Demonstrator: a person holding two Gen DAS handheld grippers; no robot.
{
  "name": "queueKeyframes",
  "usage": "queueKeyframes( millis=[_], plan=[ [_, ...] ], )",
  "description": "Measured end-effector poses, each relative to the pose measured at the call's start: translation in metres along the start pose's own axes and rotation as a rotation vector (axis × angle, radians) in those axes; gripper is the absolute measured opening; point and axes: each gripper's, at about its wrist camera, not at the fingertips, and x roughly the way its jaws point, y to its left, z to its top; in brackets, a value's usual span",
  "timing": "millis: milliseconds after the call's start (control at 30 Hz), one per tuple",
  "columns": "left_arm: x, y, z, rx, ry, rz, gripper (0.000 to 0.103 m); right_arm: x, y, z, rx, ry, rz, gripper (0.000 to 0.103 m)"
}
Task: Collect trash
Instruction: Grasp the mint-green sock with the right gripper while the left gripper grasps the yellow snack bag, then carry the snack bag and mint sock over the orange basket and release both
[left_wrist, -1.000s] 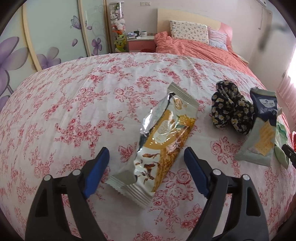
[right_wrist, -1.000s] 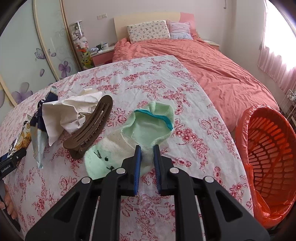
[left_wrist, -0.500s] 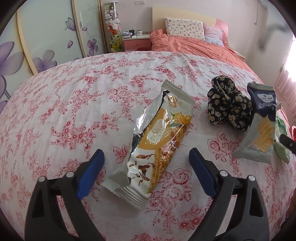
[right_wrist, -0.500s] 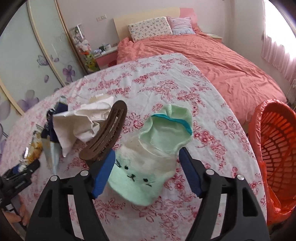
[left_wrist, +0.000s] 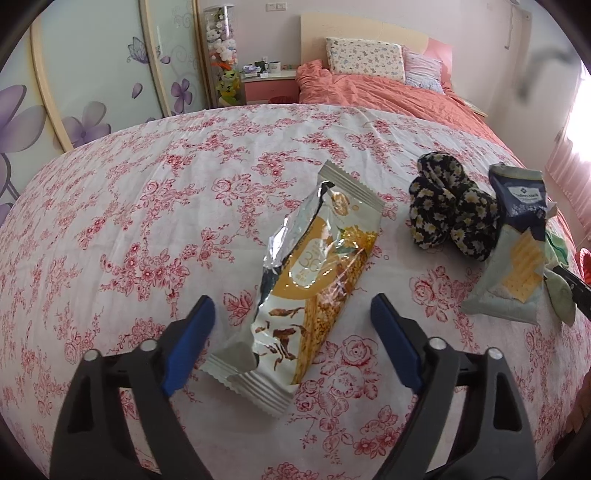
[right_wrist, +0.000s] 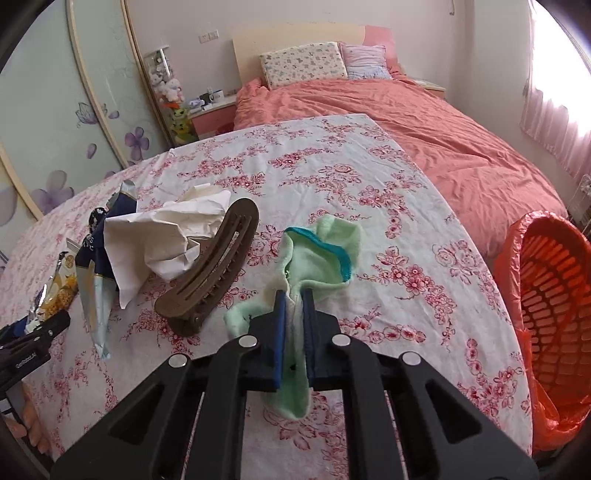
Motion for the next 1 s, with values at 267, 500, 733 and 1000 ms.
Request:
queueKeyframes(
  millis=[267, 500, 733, 1000],
  plan=[
    [0.004, -0.008, 0.007, 0.038, -0.007, -0.053, 0.073, 0.002, 0.002, 0.0, 0.009, 0.012, 0.016, 0.01],
    [0.007, -0.017, 0.014, 0.098, -0.027, -0.076, 0.048, 0.002, 0.003, 0.0, 0.002, 0.012, 0.01, 0.01],
    [-0.002, -0.017, 0.012, 0.093, -0.039, -0.082, 0.04, -0.006, -0.003, -0.003, 0.0, -0.002, 0.048, 0.009],
    [-0.031, -0.016, 0.013, 0.087, -0.078, -0.065, 0.039, -0.039, -0.011, -0.003, 0.013, -0.059, 0.095, 0.009]
  ],
)
